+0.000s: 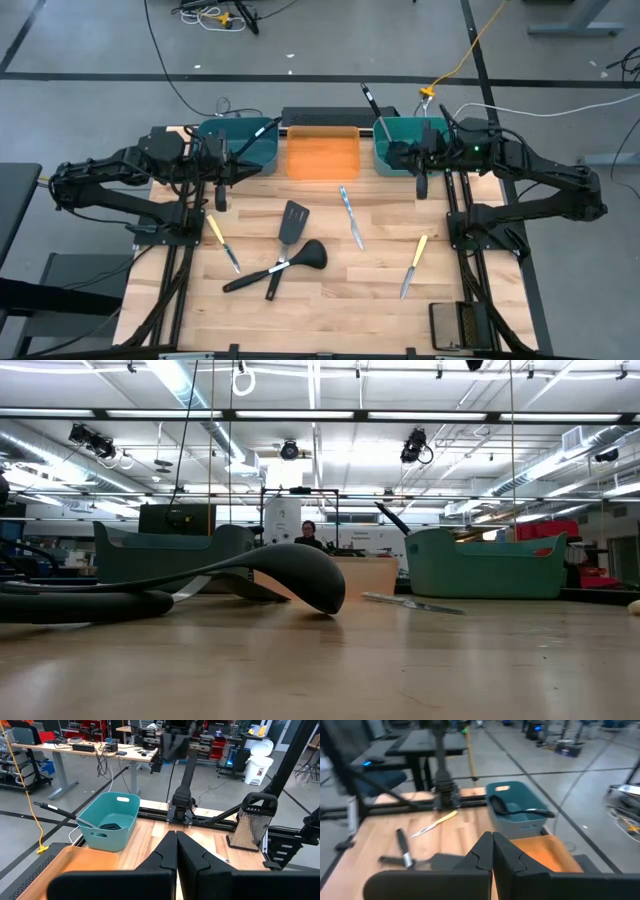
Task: Pick & Place Kitchen Items
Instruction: Put the yellow knife into the orange bin
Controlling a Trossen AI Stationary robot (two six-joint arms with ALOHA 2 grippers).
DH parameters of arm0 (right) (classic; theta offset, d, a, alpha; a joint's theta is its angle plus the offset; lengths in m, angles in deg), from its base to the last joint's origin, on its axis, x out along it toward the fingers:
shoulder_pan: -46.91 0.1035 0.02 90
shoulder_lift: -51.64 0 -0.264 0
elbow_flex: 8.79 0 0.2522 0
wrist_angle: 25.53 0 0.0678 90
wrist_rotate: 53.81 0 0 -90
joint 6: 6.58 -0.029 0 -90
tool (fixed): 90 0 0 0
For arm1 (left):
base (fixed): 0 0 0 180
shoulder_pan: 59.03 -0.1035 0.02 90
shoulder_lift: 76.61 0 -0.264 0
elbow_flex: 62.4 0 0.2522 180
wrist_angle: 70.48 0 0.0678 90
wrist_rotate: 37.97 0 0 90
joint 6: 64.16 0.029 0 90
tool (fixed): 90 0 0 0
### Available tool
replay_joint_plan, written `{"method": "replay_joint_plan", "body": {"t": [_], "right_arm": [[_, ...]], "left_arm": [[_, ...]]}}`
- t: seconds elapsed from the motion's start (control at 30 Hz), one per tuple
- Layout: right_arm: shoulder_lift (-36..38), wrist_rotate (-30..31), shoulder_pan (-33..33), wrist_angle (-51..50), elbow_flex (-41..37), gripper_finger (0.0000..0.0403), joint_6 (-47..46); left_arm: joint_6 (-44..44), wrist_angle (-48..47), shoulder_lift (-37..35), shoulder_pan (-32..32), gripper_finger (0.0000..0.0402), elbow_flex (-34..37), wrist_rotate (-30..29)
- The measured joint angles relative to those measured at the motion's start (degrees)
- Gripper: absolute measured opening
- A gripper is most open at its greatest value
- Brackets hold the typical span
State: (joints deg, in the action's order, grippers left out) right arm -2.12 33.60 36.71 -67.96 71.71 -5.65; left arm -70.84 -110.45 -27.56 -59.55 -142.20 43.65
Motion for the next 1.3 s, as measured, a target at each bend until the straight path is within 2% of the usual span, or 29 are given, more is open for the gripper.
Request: {"method": "replay_joint_plan", "body": {"t": [0.33,0.47,0.77,1.3], "right_arm": [[0.0,2.14,8.66,-1.44,0.0,0.0001,-1.6],[0.0,2.05,11.72,-2.8,0.0,0.0001,0.52],[-0.02,1.62,18.52,-16.54,0.0,0.0001,-0.97],[-0.17,1.66,25.33,-34.74,0.0,0.0,-4.64]], "left_arm": [[-0.02,0.02,-0.01,0.01,0.0002,0.0,0.0],[-0.02,0.01,-0.01,0.01,0.0002,0.0,0.08],[0.02,0.01,-0.01,0.01,0.0002,0.0,0.39],[0.22,0.01,-0.01,0.01,0.0002,0.0,0.46]]}}
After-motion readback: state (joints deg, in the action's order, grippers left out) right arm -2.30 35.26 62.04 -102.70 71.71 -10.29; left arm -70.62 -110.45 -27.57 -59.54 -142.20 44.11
